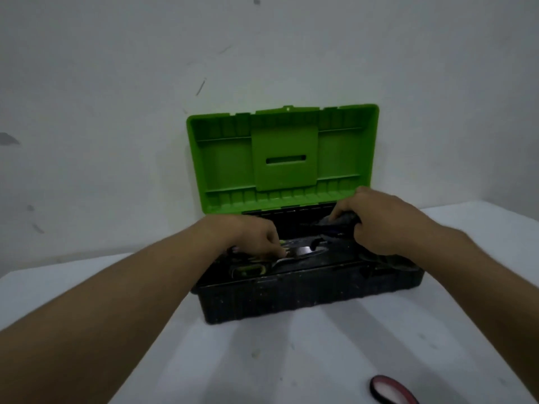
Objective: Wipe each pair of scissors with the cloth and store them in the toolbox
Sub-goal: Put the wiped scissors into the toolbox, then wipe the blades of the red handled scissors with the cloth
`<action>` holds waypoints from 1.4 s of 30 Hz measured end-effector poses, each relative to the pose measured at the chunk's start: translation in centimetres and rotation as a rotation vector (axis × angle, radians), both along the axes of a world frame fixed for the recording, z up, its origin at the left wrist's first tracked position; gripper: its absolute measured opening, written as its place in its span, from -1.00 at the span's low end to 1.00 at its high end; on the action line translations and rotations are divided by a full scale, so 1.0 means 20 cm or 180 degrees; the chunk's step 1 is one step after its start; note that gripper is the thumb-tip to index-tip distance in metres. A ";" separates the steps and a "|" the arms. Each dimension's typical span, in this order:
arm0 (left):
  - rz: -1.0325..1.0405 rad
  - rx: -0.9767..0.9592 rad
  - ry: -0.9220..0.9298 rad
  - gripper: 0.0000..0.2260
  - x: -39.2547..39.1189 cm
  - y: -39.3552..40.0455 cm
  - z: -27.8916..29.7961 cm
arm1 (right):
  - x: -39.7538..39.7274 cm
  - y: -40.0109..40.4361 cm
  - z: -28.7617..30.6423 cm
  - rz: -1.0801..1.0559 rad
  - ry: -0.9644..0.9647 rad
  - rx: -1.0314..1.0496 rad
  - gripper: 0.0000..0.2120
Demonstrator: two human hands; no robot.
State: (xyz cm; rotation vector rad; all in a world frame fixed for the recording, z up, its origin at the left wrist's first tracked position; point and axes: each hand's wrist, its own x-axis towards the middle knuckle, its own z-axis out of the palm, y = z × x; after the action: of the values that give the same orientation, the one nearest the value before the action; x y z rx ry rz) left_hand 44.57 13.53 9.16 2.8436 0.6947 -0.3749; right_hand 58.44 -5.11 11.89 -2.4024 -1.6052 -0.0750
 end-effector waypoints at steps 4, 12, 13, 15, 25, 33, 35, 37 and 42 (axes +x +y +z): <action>-0.0065 0.0066 -0.0088 -0.66 0.09 0.02 -0.13 | 0.10 -0.02 -0.02 -0.0005 0.0119 0.0094 -0.53; 0.0083 0.0935 -0.1933 -0.79 0.03 -0.14 -0.10 | 0.13 -0.25 -0.06 -0.0003 0.0361 0.1050 -0.55; 0.0060 0.0957 -0.2176 -0.82 0.00 -0.21 -0.09 | 0.11 -0.31 -0.06 -0.0003 0.0361 0.1173 -0.56; -0.0030 0.0805 -0.2502 -0.87 -0.06 -0.37 -0.10 | 0.08 -0.44 -0.07 -0.0017 0.0380 0.1296 -0.58; -0.0219 -0.0237 -0.1721 -0.67 -0.30 -1.21 -0.35 | -0.11 -1.05 -0.36 -0.0790 0.1569 0.1127 -0.65; -0.0265 -0.0171 -0.1197 -0.78 -0.39 -1.37 -0.42 | -0.28 -1.31 -0.50 -0.0933 0.2716 0.1752 -0.71; -0.0159 -0.0190 -0.1026 -0.82 -0.43 -1.34 -0.39 | -0.30 -1.31 -0.48 -0.0841 0.3041 0.1806 -0.73; 0.0066 -0.0307 -0.0922 -0.89 -0.49 -1.30 -0.35 | -0.32 -1.27 -0.46 -0.0728 0.3372 0.1838 -0.74; 0.1027 -0.0733 -0.1213 -0.94 -0.74 -1.15 -0.30 | -0.44 -1.05 -0.42 -0.0464 0.4055 0.1846 -0.76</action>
State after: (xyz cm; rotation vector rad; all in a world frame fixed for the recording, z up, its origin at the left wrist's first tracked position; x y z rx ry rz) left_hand 29.77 -9.56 3.14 2.4286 0.9350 0.1276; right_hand 49.71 -26.06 3.44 -1.4786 -0.6502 0.7037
